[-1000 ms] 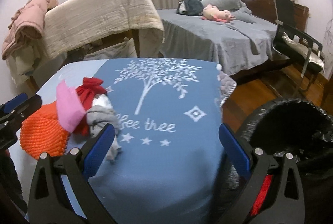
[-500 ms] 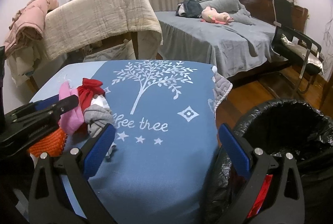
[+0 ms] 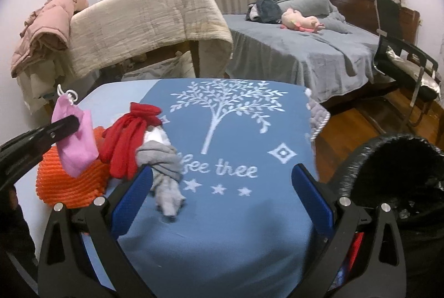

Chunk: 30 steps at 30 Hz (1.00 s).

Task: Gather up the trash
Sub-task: 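Grasp the pink mesh bag with the left tool while the right tool grasps the grey sock, then carry the pink mesh bag and grey sock over the bin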

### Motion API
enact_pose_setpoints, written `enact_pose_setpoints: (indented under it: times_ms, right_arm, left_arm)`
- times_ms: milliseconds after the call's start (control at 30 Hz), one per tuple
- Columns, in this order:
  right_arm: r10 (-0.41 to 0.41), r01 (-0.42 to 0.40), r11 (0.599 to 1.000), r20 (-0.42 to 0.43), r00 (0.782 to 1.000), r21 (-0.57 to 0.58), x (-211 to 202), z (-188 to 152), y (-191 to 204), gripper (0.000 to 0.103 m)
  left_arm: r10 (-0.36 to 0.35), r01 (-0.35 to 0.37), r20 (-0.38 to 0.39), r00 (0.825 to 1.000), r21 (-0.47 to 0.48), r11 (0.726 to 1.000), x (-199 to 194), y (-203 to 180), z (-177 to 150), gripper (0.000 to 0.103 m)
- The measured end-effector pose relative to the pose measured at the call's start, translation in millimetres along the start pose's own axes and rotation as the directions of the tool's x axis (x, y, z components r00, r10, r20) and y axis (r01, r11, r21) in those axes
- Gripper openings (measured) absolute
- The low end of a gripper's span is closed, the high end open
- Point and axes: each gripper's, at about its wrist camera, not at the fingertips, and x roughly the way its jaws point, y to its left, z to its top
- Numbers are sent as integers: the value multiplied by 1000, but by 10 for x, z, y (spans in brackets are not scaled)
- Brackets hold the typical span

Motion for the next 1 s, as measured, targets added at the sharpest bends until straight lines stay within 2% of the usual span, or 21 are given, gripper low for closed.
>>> enact_pose_setpoints:
  times_ms: [200, 267, 333, 467, 633, 1000]
  right_arm:
    - [30, -31, 999, -36, 999, -37, 217, -6, 247, 97]
    - [35, -37, 998, -54, 998, -48, 287, -5, 309, 94]
    - [45, -49, 997, -71, 996, -54, 351, 10, 353, 82]
    - [66, -75, 995, -128, 990, -71, 498, 12, 418, 75]
    - [142, -158, 984, -173, 975, -80, 548, -4, 461, 41]
    - [136, -143, 988, -101, 986, -62, 142, 30, 342, 40]
  left_arm:
    - [39, -39, -12, 999, 4, 999, -38, 184, -77, 8]
    - [43, -43, -13, 999, 5, 999, -40, 214, -85, 8]
    - [41, -41, -15, 999, 2, 999, -40, 243, -94, 8]
    - [36, -36, -17, 999, -2, 999, -34, 258, -106, 8]
    - [26, -26, -22, 999, 1, 1000, -30, 239, -112, 8]
    - [9, -9, -8, 1000, 16, 1000, -137, 137, -93, 8]
